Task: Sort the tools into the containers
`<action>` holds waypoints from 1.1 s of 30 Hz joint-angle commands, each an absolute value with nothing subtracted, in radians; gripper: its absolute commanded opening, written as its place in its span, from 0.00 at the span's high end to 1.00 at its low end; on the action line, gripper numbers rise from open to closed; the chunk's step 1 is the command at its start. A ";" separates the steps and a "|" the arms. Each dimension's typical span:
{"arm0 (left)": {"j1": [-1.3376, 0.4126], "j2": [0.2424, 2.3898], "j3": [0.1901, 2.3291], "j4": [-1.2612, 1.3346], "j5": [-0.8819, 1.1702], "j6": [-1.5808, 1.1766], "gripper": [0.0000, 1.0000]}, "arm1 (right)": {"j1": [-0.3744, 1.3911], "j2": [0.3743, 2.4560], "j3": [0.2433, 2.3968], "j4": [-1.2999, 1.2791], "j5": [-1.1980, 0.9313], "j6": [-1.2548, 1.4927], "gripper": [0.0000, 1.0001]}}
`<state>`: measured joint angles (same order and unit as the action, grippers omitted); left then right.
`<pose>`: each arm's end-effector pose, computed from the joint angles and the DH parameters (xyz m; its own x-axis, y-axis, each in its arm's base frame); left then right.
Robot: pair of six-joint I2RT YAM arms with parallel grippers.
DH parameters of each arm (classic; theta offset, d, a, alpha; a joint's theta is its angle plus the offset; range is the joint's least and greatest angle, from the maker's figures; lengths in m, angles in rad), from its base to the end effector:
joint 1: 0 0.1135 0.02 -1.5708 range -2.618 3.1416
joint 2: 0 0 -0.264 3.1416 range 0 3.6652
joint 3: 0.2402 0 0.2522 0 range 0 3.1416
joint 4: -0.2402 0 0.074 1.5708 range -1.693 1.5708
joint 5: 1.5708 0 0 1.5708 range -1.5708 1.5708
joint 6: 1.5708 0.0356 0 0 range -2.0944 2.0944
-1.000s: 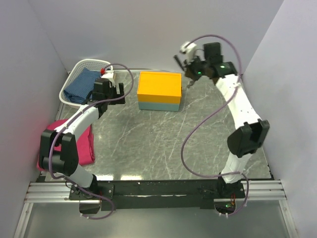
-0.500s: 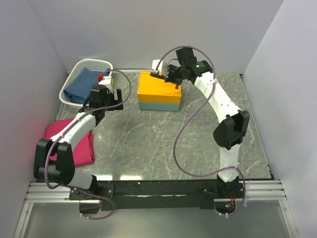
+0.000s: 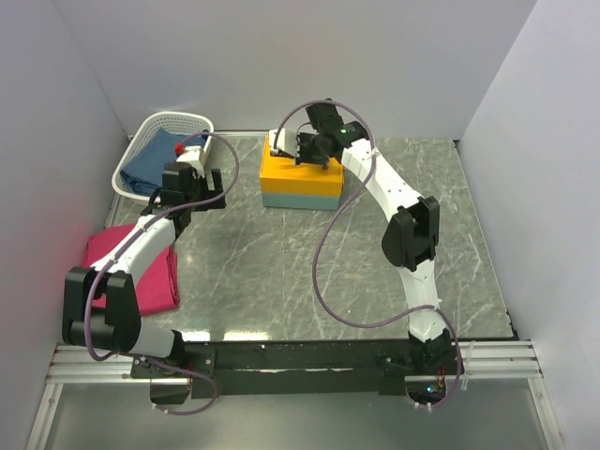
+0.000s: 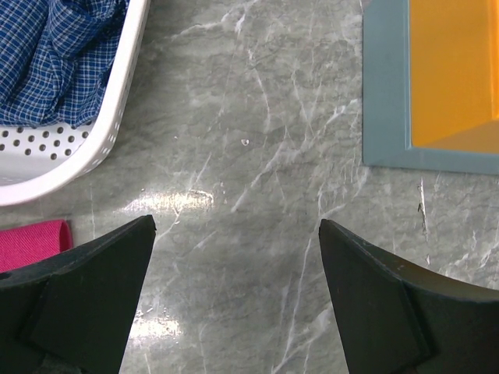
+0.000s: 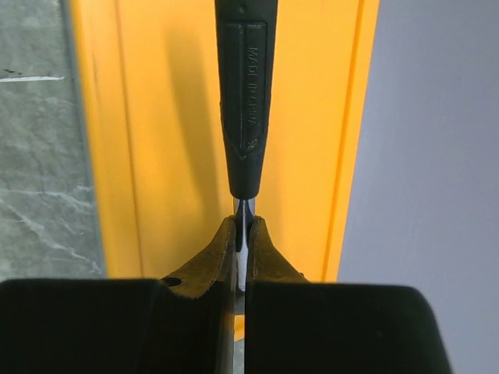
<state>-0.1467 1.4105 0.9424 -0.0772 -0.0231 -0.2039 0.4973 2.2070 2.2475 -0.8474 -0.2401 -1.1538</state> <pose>0.3140 -0.0456 0.2603 -0.5281 -0.1266 -0.8397 0.0201 0.9867 -0.1614 0.4304 0.2432 0.3173 0.2988 -0.8483 -0.4372 -0.8265 -0.0010 -0.5629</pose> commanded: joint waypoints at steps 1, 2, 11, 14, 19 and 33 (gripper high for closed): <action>-0.140 1.370 0.974 -0.074 -0.009 -0.198 0.07 | 0.518 2.220 2.300 -0.805 -0.172 -1.163 0.96; -0.140 1.371 0.974 -0.072 -0.009 -0.199 0.07 | 0.529 2.215 2.289 -0.795 -0.163 -1.161 0.92; -0.138 1.376 0.966 -0.052 0.017 -0.219 0.08 | 0.545 2.145 2.163 -0.666 -0.049 -1.080 0.39; -0.138 1.374 0.971 -0.048 0.023 -0.227 0.08 | 0.546 2.079 2.106 -0.580 -0.002 -1.020 0.29; -0.138 1.370 1.014 -0.041 0.025 -0.216 0.03 | 0.525 1.932 2.013 -0.445 0.074 -0.855 0.10; -0.129 1.355 1.160 -0.031 0.005 -0.101 0.04 | 0.243 1.456 1.449 -0.448 -0.214 -0.138 0.00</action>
